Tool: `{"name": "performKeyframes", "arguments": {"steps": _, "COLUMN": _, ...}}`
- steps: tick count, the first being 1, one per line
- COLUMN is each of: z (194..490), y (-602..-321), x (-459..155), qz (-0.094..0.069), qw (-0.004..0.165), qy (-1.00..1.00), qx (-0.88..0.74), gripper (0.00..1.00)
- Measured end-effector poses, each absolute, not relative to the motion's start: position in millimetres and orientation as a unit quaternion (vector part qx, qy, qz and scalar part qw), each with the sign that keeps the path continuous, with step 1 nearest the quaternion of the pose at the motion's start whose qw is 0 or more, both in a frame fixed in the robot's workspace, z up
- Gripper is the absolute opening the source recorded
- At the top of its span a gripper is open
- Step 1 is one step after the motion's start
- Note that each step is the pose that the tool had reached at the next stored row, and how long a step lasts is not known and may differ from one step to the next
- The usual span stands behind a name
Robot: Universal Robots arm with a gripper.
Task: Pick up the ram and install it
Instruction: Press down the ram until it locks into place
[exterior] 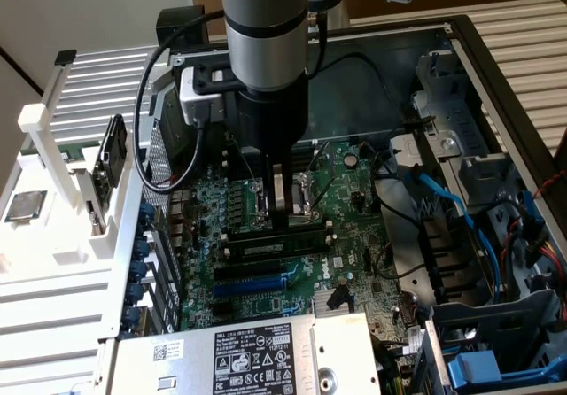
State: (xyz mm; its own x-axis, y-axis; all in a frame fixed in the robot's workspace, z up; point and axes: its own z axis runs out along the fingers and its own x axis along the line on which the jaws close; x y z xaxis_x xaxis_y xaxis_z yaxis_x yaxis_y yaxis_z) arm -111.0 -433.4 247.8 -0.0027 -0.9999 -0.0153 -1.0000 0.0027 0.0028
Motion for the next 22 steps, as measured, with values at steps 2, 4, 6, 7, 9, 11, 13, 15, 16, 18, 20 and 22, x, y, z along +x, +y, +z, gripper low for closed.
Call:
{"name": "performKeyframes", "arguments": {"steps": 2, "z": 249.6, "y": -433.4, "x": -111.0, "qz": 0.006, "qw": 0.004, "qy": 0.708, "qx": -0.706, "gripper": 0.10}}
{"name": "performKeyframes", "arguments": {"steps": 4, "z": 249.8, "y": -433.3, "x": -111.0, "qz": 0.006, "qw": 0.005, "qy": 0.708, "qx": -0.706, "gripper": 0.10}}
{"name": "performKeyframes", "arguments": {"steps": 6, "z": 249.8, "y": -433.4, "x": -111.0, "qz": 0.006, "qw": 0.005, "qy": 0.708, "qx": -0.706, "gripper": 0.10}}
{"name": "performKeyframes", "arguments": {"steps": 7, "z": 249.9, "y": -433.4, "x": -111.0, "qz": 0.006, "qw": 0.004, "qy": 0.708, "qx": -0.706, "gripper": 0.10}}
{"name": "performKeyframes", "arguments": {"steps": 9, "z": 249.9, "y": -433.4, "x": -111.0, "qz": 0.006, "qw": 0.005, "qy": 0.708, "qx": -0.706, "gripper": 0.10}}
{"name": "performKeyframes", "arguments": {"steps": 11, "z": 249.9, "y": -433.4, "x": -111.0, "qz": 0.006, "qw": 0.004, "qy": 0.708, "qx": -0.706, "gripper": 0.10}}
{"name": "performKeyframes", "arguments": {"steps": 13, "z": 249.9, "y": -433.4, "x": -111.0, "qz": 0.006, "qw": 0.004, "qy": 0.708, "qx": -0.706, "gripper": 0.10}}
{"name": "performKeyframes", "arguments": {"steps": 15, "z": 249.9, "y": -433.4, "x": -111.0, "qz": 0.006, "qw": 0.004, "qy": 0.708, "qx": -0.706, "gripper": 0.10}}
{"name": "performKeyframes", "arguments": {"steps": 16, "z": 249.9, "y": -433.4, "x": -111.0, "qz": 0.006, "qw": 0.004, "qy": 0.708, "qx": -0.706, "gripper": 0.10}}
{"name": "performKeyframes", "arguments": {"steps": 18, "z": 249.9, "y": -433.4, "x": -111.0, "qz": 0.006, "qw": 0.004, "qy": 0.709, "qx": -0.705, "gripper": 0.10}}
{"name": "performKeyframes", "arguments": {"steps": 20, "z": 249.8, "y": -433.3, "x": -110.9, "qz": 0.006, "qw": 0.005, "qy": 0.724, "qx": -0.690, "gripper": 0.10}}
{"name": "performKeyframes", "arguments": {"steps": 22, "z": 249.6, "y": -433.4, "x": -110.9, "qz": 0.007, "qw": 0.005, "qy": 0.735, "qx": -0.678, "gripper": 0.10}}
